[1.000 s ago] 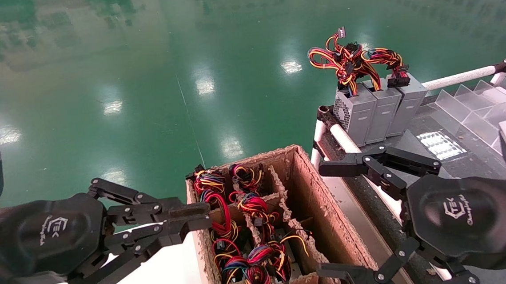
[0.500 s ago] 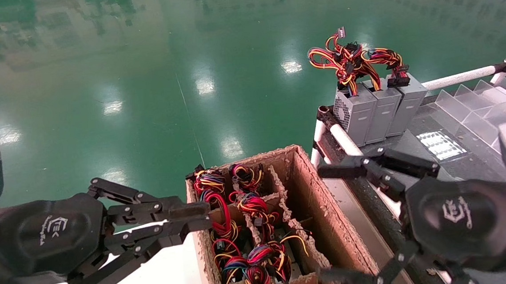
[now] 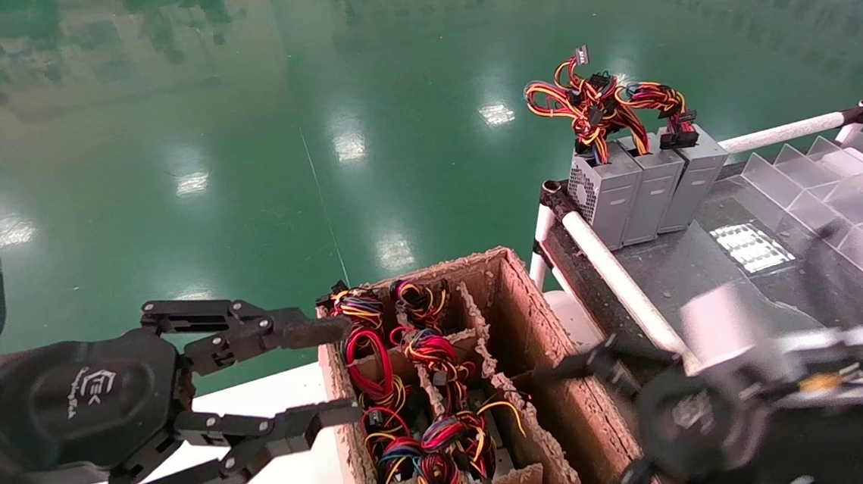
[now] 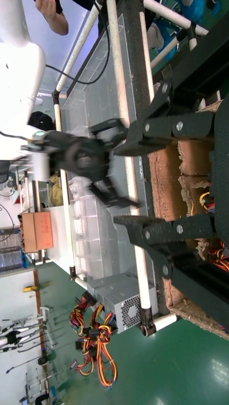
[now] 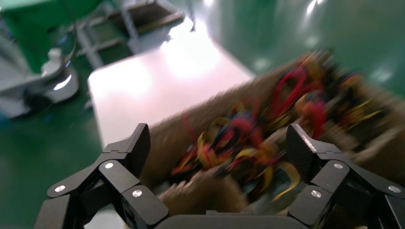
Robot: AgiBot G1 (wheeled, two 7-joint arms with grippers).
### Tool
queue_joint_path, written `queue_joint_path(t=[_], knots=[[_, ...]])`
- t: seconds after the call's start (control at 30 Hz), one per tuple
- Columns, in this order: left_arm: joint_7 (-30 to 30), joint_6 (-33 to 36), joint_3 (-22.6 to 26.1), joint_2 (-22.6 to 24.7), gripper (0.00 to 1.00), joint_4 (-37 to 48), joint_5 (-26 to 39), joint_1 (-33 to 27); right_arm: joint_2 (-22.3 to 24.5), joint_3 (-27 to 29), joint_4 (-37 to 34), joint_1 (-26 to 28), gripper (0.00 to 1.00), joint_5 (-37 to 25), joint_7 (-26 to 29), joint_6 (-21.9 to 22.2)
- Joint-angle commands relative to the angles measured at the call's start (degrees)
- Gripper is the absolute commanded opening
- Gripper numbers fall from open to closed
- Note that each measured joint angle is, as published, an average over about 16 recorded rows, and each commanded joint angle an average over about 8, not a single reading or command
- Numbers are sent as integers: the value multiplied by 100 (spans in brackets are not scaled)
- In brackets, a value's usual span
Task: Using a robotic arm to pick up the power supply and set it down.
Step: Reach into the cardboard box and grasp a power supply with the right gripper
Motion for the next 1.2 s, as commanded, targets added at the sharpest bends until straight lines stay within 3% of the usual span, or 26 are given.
queue_joint_path(t=[0.03,0.5,0.83,1.2], knots=[[0,0,1,0,100,0,0,0,-96,-213,38,107,100,-302,165,-66],[2,-2,4,-2,100,0,-3,-1,-1052,-943,-422,394,100,-794,245,-301],[3,-3,7,-3,100,0,-5,-2,-1605,-1182,-947,540,100,-1227,-161,-13],[5,-4,10,-4,100,0,-7,-2,-1987,-1166,-1520,672,100,-1291,-467,222]])
